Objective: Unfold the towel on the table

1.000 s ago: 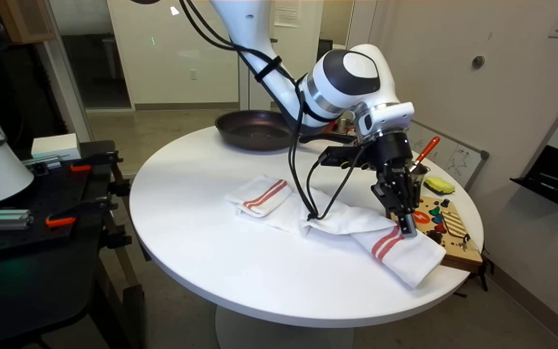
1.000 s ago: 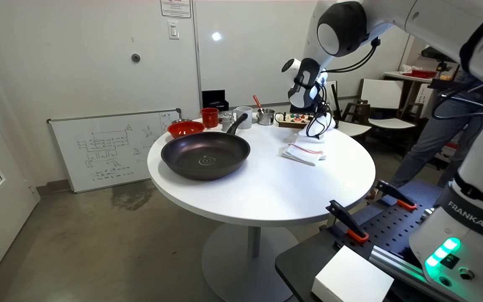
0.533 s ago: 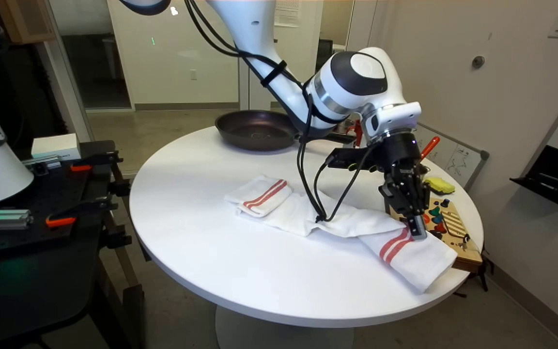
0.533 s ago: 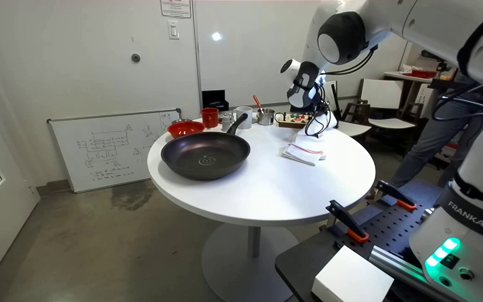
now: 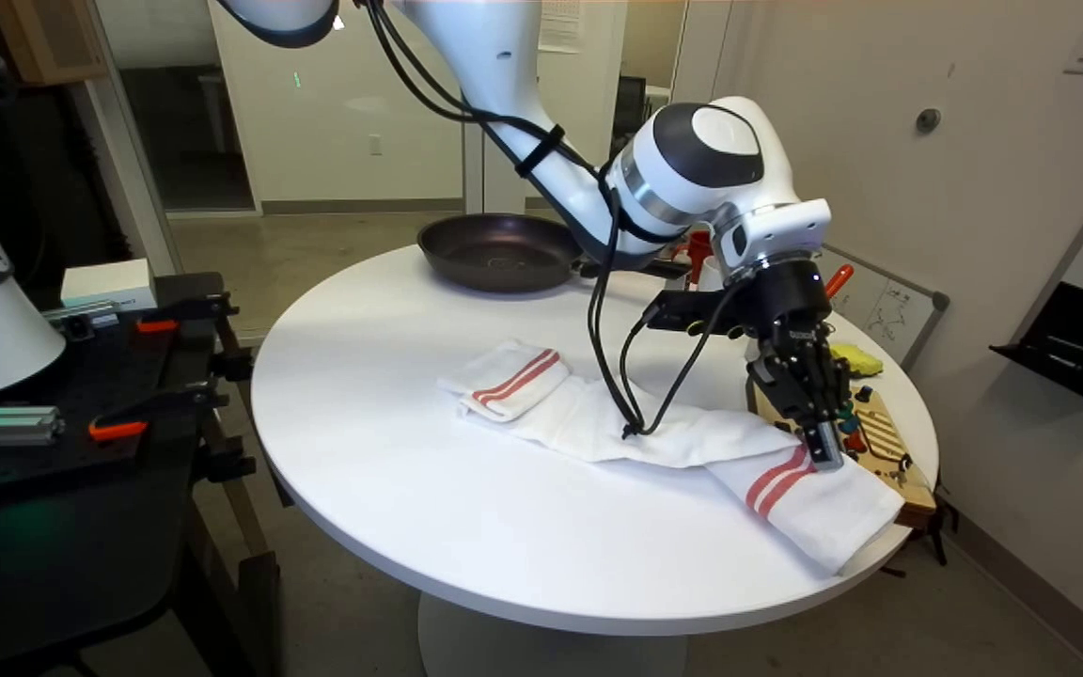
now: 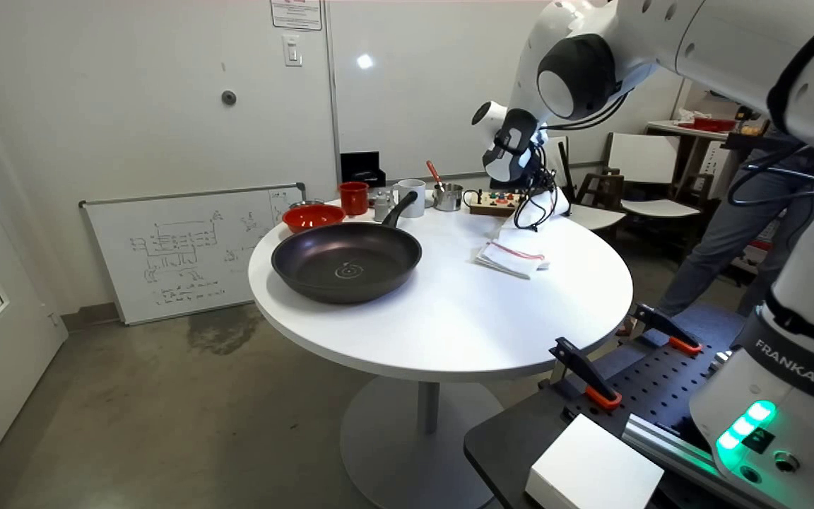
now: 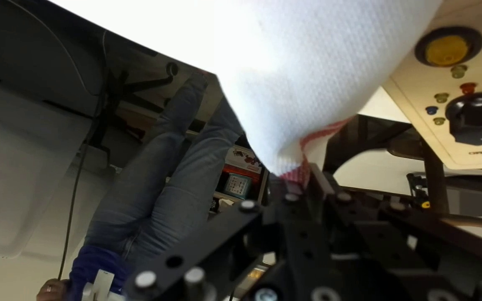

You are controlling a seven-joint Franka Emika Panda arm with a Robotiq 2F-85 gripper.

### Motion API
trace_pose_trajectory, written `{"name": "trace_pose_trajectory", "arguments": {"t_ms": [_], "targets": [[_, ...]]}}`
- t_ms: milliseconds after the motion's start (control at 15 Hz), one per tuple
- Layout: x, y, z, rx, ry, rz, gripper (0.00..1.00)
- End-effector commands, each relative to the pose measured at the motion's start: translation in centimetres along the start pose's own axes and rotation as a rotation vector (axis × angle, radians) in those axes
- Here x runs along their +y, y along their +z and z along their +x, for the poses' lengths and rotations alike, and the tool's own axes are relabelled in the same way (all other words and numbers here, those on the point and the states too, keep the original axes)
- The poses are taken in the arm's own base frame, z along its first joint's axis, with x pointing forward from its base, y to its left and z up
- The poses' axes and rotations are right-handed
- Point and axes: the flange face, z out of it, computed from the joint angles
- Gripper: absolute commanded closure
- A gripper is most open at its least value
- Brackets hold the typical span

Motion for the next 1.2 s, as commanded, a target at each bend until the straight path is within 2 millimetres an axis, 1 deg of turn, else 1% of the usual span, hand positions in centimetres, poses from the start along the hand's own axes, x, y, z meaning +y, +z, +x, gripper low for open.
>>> {"name": "trace_pose_trajectory", "arguments": {"t_ms": [0,200,267,533,733,933,1133], "targets": [[-0.7,0.2,0.2,0.026,0.003,-0.013,0.58],[-0.8,0.0,0.3,0.03,0.001,-0.012,0.34],[-0.8,-0.1,0.4,0.032,0.001,-0.009,0.27],[-0.5,-1.3,1.3,0.042,-0.014,0.006,0.0],[-0.2,-2.5,2.2,0.057,-0.028,0.024,0.0],[0.3,-4.3,3.1,-0.006,-0.118,0.087,0.0],[1.3,-5.7,4.4,-0.094,-0.238,0.159,0.0]]}}
